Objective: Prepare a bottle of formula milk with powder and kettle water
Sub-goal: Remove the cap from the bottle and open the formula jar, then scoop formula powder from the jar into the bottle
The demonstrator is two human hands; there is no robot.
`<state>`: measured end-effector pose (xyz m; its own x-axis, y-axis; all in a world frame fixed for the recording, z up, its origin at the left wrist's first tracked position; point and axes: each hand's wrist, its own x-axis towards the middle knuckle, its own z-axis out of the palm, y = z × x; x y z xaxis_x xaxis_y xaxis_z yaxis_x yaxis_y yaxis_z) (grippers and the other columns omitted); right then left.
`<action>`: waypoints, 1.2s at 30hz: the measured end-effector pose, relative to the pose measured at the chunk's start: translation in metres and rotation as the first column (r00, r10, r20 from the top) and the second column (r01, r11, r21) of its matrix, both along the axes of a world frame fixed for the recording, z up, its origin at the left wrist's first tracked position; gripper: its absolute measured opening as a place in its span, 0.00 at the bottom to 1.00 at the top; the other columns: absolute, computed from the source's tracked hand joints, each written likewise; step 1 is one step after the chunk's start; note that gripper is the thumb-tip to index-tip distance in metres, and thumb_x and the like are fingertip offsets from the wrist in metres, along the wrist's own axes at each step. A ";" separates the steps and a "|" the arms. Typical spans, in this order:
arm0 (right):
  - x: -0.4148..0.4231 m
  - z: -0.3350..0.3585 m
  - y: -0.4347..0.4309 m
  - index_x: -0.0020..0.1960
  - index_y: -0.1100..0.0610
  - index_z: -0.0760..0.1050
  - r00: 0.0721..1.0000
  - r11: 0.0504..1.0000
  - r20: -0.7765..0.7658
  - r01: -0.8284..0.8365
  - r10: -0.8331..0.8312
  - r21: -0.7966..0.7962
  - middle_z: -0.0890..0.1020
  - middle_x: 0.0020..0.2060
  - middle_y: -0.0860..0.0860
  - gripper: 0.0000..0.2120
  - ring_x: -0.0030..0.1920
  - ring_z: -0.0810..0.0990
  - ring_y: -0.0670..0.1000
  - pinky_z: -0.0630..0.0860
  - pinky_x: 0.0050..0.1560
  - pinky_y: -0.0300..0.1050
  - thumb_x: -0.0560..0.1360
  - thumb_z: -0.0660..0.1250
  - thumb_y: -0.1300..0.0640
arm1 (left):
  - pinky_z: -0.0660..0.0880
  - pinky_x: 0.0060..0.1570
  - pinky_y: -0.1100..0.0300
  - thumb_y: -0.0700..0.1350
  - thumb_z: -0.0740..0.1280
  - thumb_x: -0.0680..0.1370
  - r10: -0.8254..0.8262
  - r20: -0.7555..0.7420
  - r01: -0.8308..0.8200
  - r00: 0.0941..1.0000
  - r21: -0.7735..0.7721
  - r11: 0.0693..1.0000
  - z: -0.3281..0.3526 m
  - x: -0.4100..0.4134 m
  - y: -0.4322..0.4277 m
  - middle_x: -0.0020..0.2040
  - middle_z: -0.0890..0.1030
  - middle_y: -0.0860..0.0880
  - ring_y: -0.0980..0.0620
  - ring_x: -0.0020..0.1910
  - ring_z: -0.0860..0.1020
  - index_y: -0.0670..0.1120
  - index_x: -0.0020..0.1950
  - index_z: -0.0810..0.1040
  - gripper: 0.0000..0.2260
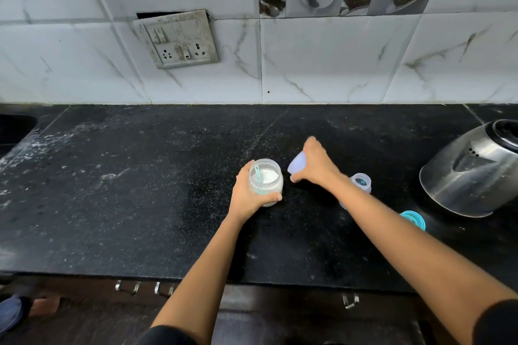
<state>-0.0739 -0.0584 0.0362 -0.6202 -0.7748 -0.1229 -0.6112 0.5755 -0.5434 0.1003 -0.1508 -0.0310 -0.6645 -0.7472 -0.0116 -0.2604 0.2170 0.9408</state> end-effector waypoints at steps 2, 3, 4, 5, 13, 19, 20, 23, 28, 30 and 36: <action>0.009 -0.018 0.002 0.59 0.60 0.61 0.991 0.991 0.049 0.120 -0.123 0.067 0.70 0.60 0.57 0.38 0.60 0.70 0.58 0.72 0.53 0.51 0.58 0.82 0.57 | 0.66 0.65 0.59 0.60 0.79 0.52 0.022 -0.002 -0.022 1.000 0.013 1.000 0.002 0.003 0.002 0.67 0.68 0.60 0.59 0.65 0.68 0.55 0.73 0.64 0.51; 0.012 -0.026 0.003 0.59 0.60 0.61 0.985 0.984 0.073 0.152 -0.159 0.092 0.70 0.61 0.57 0.38 0.63 0.68 0.58 0.72 0.55 0.52 0.59 0.82 0.57 | 0.66 0.64 0.62 0.60 0.79 0.53 0.033 -0.016 -0.033 0.999 0.017 0.999 0.002 0.004 0.003 0.67 0.68 0.60 0.60 0.65 0.68 0.55 0.73 0.63 0.51; 0.013 -0.033 0.004 0.59 0.60 0.61 0.977 0.978 0.095 0.180 -0.191 0.109 0.70 0.62 0.56 0.38 0.64 0.67 0.58 0.72 0.56 0.53 0.60 0.81 0.57 | 0.66 0.62 0.66 0.59 0.79 0.54 0.043 -0.037 -0.043 0.998 0.019 0.999 0.002 0.004 0.004 0.67 0.69 0.60 0.63 0.63 0.69 0.55 0.73 0.63 0.49; 0.015 -0.038 0.005 0.60 0.60 0.61 0.970 0.972 0.111 0.200 -0.214 0.127 0.71 0.62 0.56 0.37 0.65 0.66 0.58 0.72 0.56 0.53 0.61 0.81 0.57 | 0.66 0.59 0.71 0.57 0.80 0.56 0.053 -0.060 -0.051 0.997 0.024 0.998 0.002 0.005 0.006 0.65 0.71 0.62 0.66 0.62 0.70 0.55 0.72 0.65 0.47; 0.013 -0.036 0.011 0.53 0.55 0.75 0.983 0.986 0.093 0.160 -0.156 -0.041 0.73 0.58 0.53 0.14 0.62 0.70 0.56 0.70 0.58 0.45 0.69 0.74 0.58 | 0.71 0.53 0.73 0.48 0.81 0.63 0.108 -0.136 -0.105 0.985 0.032 0.994 0.003 0.005 0.012 0.58 0.78 0.61 0.65 0.57 0.75 0.57 0.63 0.73 0.32; 0.044 -0.007 -0.010 0.42 0.55 0.84 0.998 0.952 -0.011 -0.062 0.061 -0.301 0.75 0.48 0.46 0.03 0.57 0.69 0.49 0.65 0.55 0.38 0.72 0.71 0.58 | 0.72 0.57 0.63 0.49 0.80 0.62 0.187 -0.169 -0.186 0.968 0.022 0.982 0.000 0.002 0.023 0.58 0.78 0.63 0.63 0.58 0.75 0.59 0.62 0.73 0.31; 0.049 -0.008 -0.016 0.44 0.56 0.84 0.997 0.964 -0.034 -0.079 0.073 -0.254 0.74 0.51 0.48 0.04 0.59 0.67 0.49 0.64 0.55 0.37 0.73 0.71 0.57 | 0.73 0.57 0.63 0.48 0.80 0.63 0.192 -0.175 -0.191 0.966 0.023 0.981 0.001 0.002 0.025 0.58 0.78 0.63 0.63 0.58 0.75 0.59 0.62 0.73 0.30; 0.061 -0.015 -0.032 0.50 0.57 0.84 0.990 0.988 -0.105 -0.107 0.095 -0.113 0.73 0.57 0.51 0.11 0.62 0.64 0.52 0.68 0.61 0.43 0.72 0.73 0.51 | 0.74 0.55 0.64 0.49 0.80 0.64 0.209 -0.173 -0.202 0.963 0.052 0.978 0.005 0.002 0.028 0.57 0.79 0.63 0.64 0.56 0.77 0.60 0.61 0.74 0.29; 0.070 -0.016 -0.046 0.48 0.57 0.83 0.990 0.991 -0.127 -0.081 0.068 -0.105 0.74 0.54 0.52 0.07 0.61 0.65 0.54 0.69 0.62 0.48 0.73 0.71 0.54 | 0.72 0.49 0.73 0.48 0.80 0.64 0.207 -0.168 -0.198 0.964 0.072 0.978 0.009 0.003 0.029 0.55 0.79 0.63 0.67 0.54 0.76 0.59 0.62 0.73 0.30; 0.067 -0.014 -0.044 0.47 0.55 0.82 0.991 0.988 -0.112 -0.081 0.066 -0.130 0.73 0.53 0.52 0.05 0.59 0.65 0.53 0.70 0.59 0.45 0.73 0.70 0.55 | 0.73 0.50 0.70 0.49 0.81 0.64 0.202 -0.159 -0.192 0.966 0.071 0.979 0.008 0.003 0.028 0.56 0.79 0.63 0.67 0.54 0.76 0.60 0.62 0.73 0.31; 0.045 0.003 -0.021 0.43 0.54 0.79 0.991 0.970 -0.085 -0.122 0.106 -0.208 0.73 0.46 0.49 0.02 0.54 0.66 0.50 0.69 0.52 0.42 0.71 0.70 0.59 | 0.75 0.58 0.59 0.48 0.81 0.63 0.195 -0.166 -0.191 0.967 0.036 0.981 0.000 0.003 0.025 0.59 0.78 0.62 0.63 0.58 0.75 0.58 0.64 0.73 0.32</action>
